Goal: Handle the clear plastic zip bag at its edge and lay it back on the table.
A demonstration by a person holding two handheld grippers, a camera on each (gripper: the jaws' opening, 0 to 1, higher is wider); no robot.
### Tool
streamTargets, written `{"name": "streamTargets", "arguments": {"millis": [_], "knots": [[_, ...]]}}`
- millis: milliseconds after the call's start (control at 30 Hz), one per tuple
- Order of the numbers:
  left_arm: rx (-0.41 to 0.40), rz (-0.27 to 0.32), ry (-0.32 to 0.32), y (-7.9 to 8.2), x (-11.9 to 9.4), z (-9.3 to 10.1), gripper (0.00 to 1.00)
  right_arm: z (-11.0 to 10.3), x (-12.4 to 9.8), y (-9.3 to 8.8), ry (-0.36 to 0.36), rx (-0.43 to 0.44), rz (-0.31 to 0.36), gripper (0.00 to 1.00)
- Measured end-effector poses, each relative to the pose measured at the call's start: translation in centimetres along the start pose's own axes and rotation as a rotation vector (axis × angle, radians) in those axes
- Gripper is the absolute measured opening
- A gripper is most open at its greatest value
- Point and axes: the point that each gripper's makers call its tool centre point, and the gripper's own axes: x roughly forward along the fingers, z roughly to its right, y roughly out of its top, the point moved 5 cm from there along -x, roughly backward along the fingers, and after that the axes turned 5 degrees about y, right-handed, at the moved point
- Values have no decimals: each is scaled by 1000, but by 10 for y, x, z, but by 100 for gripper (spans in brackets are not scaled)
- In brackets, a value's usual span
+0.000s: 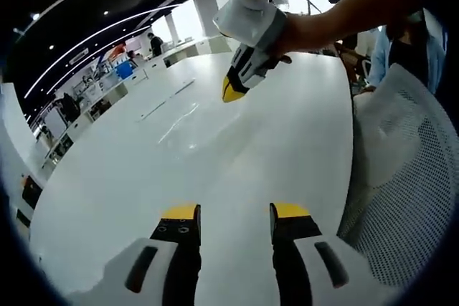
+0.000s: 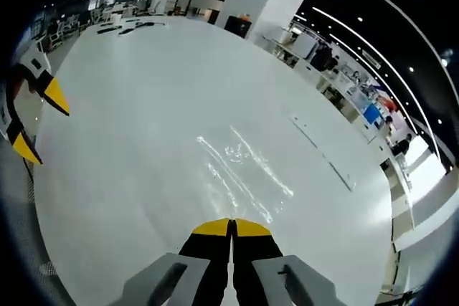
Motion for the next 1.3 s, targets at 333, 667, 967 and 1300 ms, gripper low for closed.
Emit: {"name": "streamTargets", "arguments": {"millis": [333, 667, 967, 1300], "knots": [[9, -2, 3, 2, 2, -4, 35, 4, 2, 5, 8, 29, 6, 0], [20, 1, -7, 4, 3, -1, 34, -4, 0, -1, 86, -48, -21, 0], [20, 0, -10, 5, 1, 3, 34, -9, -1, -3, 119, -109, -11, 3], [13, -3, -5, 1, -1, 1, 34, -18, 1, -10, 165, -52, -3, 15]]}}
